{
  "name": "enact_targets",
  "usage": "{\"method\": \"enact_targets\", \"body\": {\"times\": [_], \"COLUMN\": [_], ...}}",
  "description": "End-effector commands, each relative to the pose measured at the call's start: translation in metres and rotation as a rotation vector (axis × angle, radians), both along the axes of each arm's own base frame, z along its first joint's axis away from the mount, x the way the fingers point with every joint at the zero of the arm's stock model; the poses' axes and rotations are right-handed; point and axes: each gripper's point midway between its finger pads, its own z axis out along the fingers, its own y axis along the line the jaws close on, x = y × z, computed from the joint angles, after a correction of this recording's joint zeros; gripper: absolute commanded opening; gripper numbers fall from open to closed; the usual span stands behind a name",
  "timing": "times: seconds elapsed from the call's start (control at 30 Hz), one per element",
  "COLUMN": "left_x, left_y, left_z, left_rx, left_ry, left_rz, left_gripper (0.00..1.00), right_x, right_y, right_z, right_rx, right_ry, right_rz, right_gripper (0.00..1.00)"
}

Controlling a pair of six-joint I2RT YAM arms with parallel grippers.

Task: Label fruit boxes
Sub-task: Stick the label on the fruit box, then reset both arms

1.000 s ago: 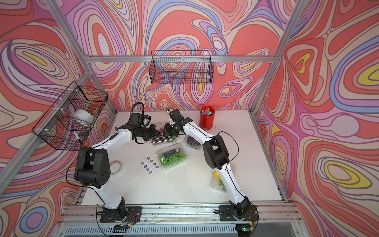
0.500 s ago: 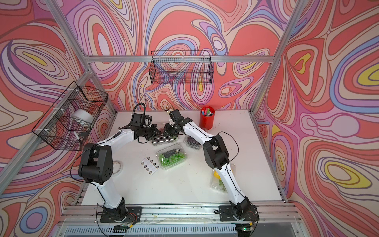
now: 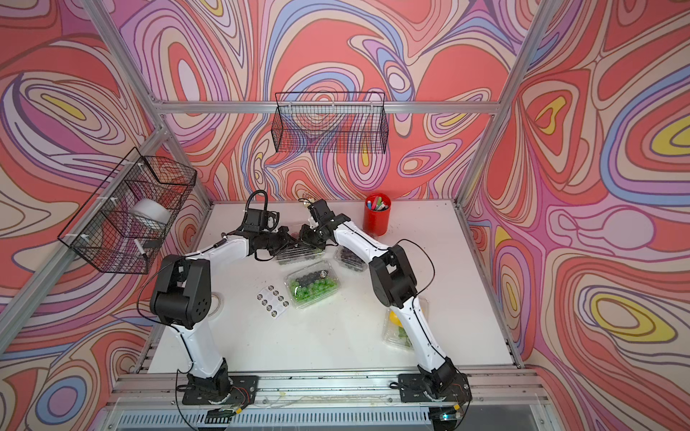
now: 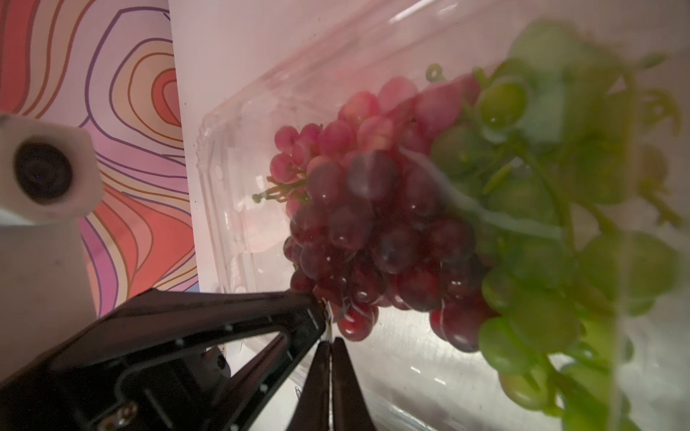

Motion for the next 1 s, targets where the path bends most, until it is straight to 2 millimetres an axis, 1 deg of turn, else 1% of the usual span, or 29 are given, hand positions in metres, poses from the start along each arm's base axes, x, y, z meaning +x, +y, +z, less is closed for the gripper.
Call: {"method": "enact_targets", "body": {"times": [0.0,0.1,0.17,0.23,0.33,0.43,0.5,0.63,0.7,0.73,0.77,0.8,0.83,0.87,0.93,0.97], "left_x": [-0.013,-0.018,-0.02,-0.02,-0.019,-0.018,-0.018,-0.02,-0.026,-0.029,-0.033,-0.037,-0.041,-0.045,-0.054,-0.06], "left_y": [0.001,0.002,0.002,0.003,0.002,0.003,0.005,0.012,0.019,0.022,0.027,0.034,0.039,0.046,0.063,0.075], "left_z": [-0.025,-0.03,-0.03,-0.028,-0.019,-0.004,0.012,0.049,0.068,0.076,0.086,0.094,0.1,0.104,0.106,0.106], "left_rx": [0.014,0.025,0.025,0.025,0.026,0.039,0.056,0.103,0.147,0.17,0.197,0.226,0.254,0.287,0.352,0.383], "left_ry": [0.07,0.081,0.081,0.078,0.057,0.019,-0.016,-0.105,-0.133,-0.148,-0.166,-0.186,-0.204,-0.22,-0.239,-0.248], "left_rz": [0.004,0.001,-0.002,-0.003,-0.009,-0.018,-0.028,-0.035,-0.035,-0.035,-0.031,-0.021,-0.014,0.0,0.037,0.069], "left_gripper": [0.0,0.0,0.0,0.0,0.0,0.01,0.06,0.18,0.23,0.25,0.27,0.3,0.32,0.35,0.45,0.5], "right_x": [-0.004,-0.002,-0.001,0.0,-0.001,-0.005,-0.011,-0.025,-0.031,-0.034,-0.039,-0.042,-0.045,-0.048,-0.054,-0.056], "right_y": [-0.011,-0.018,-0.023,-0.029,-0.037,-0.047,-0.058,-0.092,-0.115,-0.128,-0.144,-0.16,-0.175,-0.191,-0.22,-0.236], "right_z": [-0.009,0.002,0.013,0.026,0.054,0.083,0.1,0.13,0.138,0.143,0.154,0.156,0.159,0.161,0.162,0.16], "right_rx": [-0.068,-0.081,-0.089,-0.093,-0.086,-0.081,-0.095,-0.15,-0.187,-0.206,-0.231,-0.273,-0.31,-0.355,-0.449,-0.505], "right_ry": [0.025,0.002,-0.019,-0.045,-0.11,-0.185,-0.236,-0.338,-0.388,-0.413,-0.455,-0.492,-0.525,-0.57,-0.649,-0.681], "right_rz": [-0.025,-0.038,-0.049,-0.058,-0.069,-0.078,-0.088,-0.132,-0.164,-0.188,-0.22,-0.25,-0.275,-0.296,-0.341,-0.365], "right_gripper": [0.11,0.17,0.19,0.19,0.19,0.18,0.18,0.19,0.23,0.29,0.39,0.51,0.67,0.98,0.98,0.98]}}
